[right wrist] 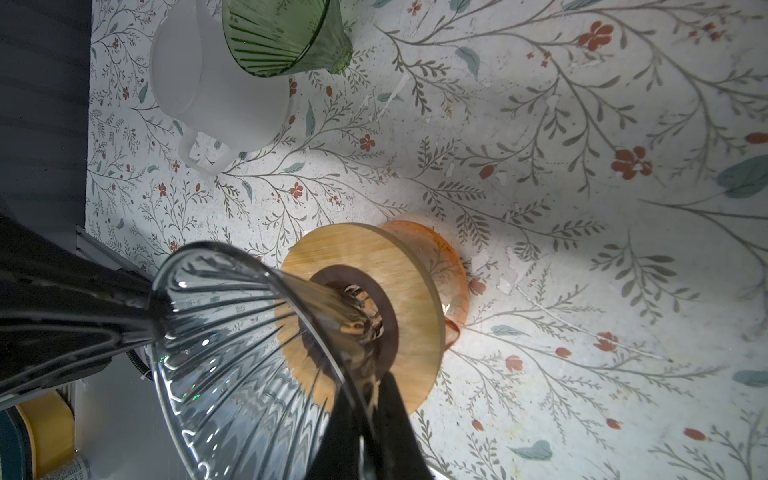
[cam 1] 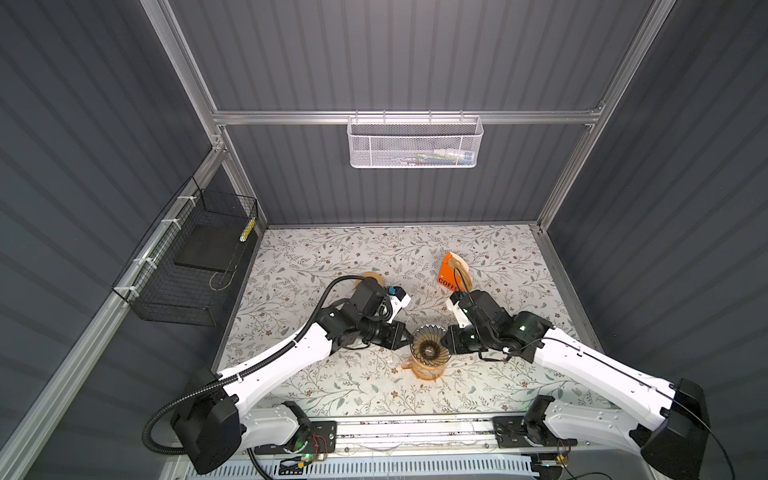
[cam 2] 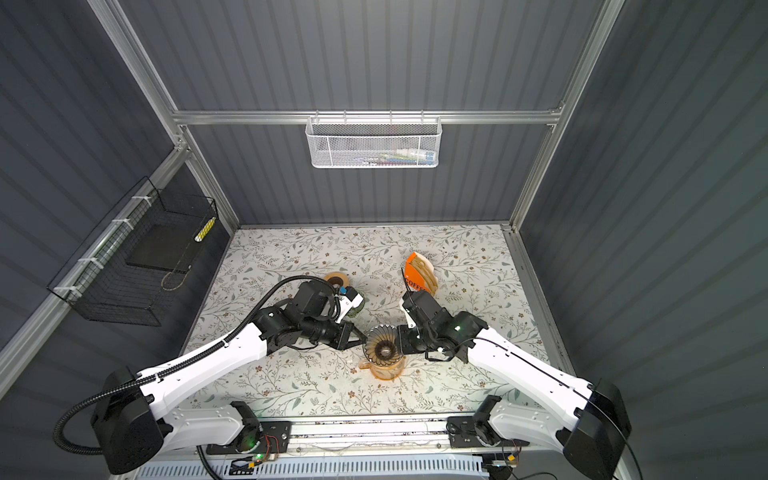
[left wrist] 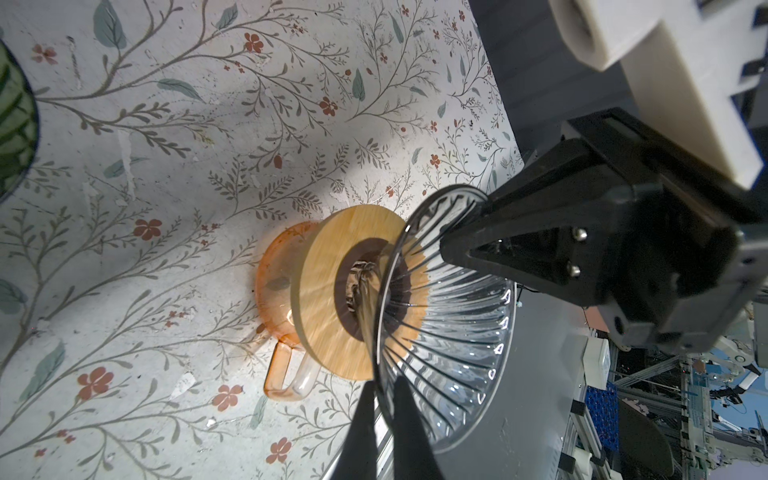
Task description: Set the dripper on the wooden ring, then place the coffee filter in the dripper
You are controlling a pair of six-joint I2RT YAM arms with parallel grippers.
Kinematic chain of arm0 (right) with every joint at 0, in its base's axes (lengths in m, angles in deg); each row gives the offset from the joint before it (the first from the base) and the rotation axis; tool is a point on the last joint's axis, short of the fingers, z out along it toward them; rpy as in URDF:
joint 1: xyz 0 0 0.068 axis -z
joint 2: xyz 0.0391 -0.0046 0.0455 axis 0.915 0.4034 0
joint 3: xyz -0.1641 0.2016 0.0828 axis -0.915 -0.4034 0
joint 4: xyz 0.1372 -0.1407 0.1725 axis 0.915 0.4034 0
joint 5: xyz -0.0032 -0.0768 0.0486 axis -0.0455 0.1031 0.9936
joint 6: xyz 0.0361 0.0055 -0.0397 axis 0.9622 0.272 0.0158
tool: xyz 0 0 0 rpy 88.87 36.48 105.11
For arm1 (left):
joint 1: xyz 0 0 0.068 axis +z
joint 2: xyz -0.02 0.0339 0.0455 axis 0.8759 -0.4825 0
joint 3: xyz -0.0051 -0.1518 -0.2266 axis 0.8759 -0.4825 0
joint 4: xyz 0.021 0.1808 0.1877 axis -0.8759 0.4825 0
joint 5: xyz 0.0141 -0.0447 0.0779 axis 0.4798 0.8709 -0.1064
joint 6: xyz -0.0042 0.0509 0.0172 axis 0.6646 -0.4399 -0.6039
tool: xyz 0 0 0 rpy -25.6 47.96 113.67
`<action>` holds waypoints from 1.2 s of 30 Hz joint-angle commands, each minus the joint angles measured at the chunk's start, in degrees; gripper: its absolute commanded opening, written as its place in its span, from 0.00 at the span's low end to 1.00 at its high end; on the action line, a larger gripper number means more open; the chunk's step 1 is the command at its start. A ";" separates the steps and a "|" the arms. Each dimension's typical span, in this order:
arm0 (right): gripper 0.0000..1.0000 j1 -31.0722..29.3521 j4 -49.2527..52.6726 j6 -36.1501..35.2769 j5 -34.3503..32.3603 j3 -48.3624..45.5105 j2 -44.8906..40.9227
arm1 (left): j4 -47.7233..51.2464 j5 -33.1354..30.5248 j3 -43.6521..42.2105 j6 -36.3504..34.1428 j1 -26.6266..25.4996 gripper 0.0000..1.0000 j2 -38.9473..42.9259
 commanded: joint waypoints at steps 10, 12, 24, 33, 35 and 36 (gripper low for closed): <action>0.00 -0.05 2.42 1.51 -1.52 -2.27 3.44 | 1.61 0.80 -3.12 -2.18 -1.95 0.06 -3.55; 0.00 -0.05 2.43 1.59 -1.52 -2.53 3.71 | 1.27 0.86 -3.44 -2.01 -2.04 0.06 -3.64; 0.00 -0.07 2.11 1.95 -1.60 -3.39 4.97 | -0.61 1.24 -5.67 -1.40 -2.44 0.06 -4.61; 0.00 -0.02 1.76 2.12 -3.00 -4.72 5.40 | -1.37 1.06 -6.90 -1.27 -2.65 0.05 -5.32; 0.00 -0.05 1.51 2.04 -3.32 -4.99 5.57 | -1.62 0.97 -7.17 -1.30 -2.69 0.05 -5.54; 0.00 -0.06 1.56 2.04 -3.50 -5.06 5.66 | -1.71 1.02 -7.23 -1.30 -2.68 0.05 -5.58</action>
